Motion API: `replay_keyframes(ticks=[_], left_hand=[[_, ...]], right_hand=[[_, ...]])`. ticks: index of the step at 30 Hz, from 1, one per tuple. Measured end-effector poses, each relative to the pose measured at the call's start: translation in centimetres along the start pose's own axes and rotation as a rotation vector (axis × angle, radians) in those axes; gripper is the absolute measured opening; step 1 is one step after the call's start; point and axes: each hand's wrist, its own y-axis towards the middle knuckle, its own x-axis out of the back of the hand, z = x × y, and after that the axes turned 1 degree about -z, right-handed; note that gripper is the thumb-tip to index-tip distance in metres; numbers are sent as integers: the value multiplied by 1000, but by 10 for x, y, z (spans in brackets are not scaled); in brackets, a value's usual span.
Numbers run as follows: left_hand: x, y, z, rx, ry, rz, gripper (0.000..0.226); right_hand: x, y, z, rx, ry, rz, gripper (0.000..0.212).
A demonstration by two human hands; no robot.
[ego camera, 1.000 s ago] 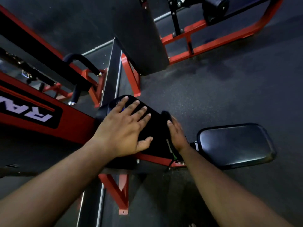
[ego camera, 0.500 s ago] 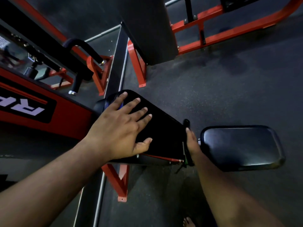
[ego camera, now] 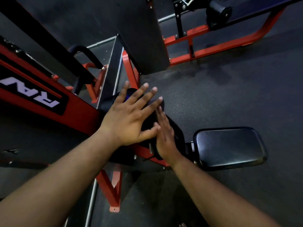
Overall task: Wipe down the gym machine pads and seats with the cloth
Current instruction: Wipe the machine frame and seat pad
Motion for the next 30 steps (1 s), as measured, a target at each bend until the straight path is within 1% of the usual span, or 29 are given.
replay_keyframes(ticks=[1, 2, 4, 5, 7, 8, 9, 11, 12, 14, 15, 17, 18, 20, 22, 24, 25, 27, 28, 30], left_hand=[[0, -2, 0, 17, -16, -42, 81], [-1, -3, 0, 41, -43, -84, 81], [-5, -4, 2, 95, -150, -194, 81], [-8, -5, 4, 136, -266, -261, 81], [-11, -7, 11, 269, -595, -432, 80], [-11, -8, 14, 345, -754, -517, 80], [-11, -8, 15, 410, -876, -581, 80], [-10, -8, 14, 500, -1059, -668, 80], [-8, -7, 14, 545, -1138, -711, 81], [-7, -6, 16, 656, -1236, -787, 83], [-8, -7, 17, 707, -1251, -800, 84], [-11, -7, 21, 776, -1298, -819, 82], [-13, -7, 24, 792, -1357, -844, 79], [-18, -7, 29, 783, -1470, -905, 69], [-21, -5, 34, 808, -1544, -926, 65], [-20, -5, 36, 855, -1609, -895, 69], [-18, -5, 37, 855, -1616, -861, 71], [-15, -2, 36, 819, -1559, -784, 73], [-14, -1, 34, 798, -1509, -757, 73], [-14, 0, 31, 759, -1404, -729, 70]], right_hand=[[4, -12, -17, 3, -31, -10, 50], [7, -24, -31, -37, -59, -14, 52], [3, -36, -28, -129, -89, -15, 60], [-3, -39, -14, -144, -100, 0, 64], [-16, -32, 34, -43, -117, 53, 70], [-18, -23, 62, 20, -123, 78, 69], [-19, -8, 83, 44, -129, 86, 68], [-20, 34, 109, 30, -176, 108, 69], [-20, 57, 118, 16, -219, 146, 73], [-18, 91, 130, -13, -329, 194, 78], [-19, 92, 133, -24, -347, 191, 75], [-21, 67, 133, 39, -337, 168, 61], [-24, 45, 132, 86, -342, 150, 56], [-25, 7, 125, 132, -350, 123, 52], [-26, 19, 122, 130, -348, 84, 53], [-27, 60, 128, 81, -335, 110, 55], [-26, 82, 134, 46, -328, 129, 59], [-24, 105, 131, -31, -274, 100, 63], [-24, 98, 124, -34, -249, 83, 64], [-24, 50, 109, 58, -207, 64, 62]])
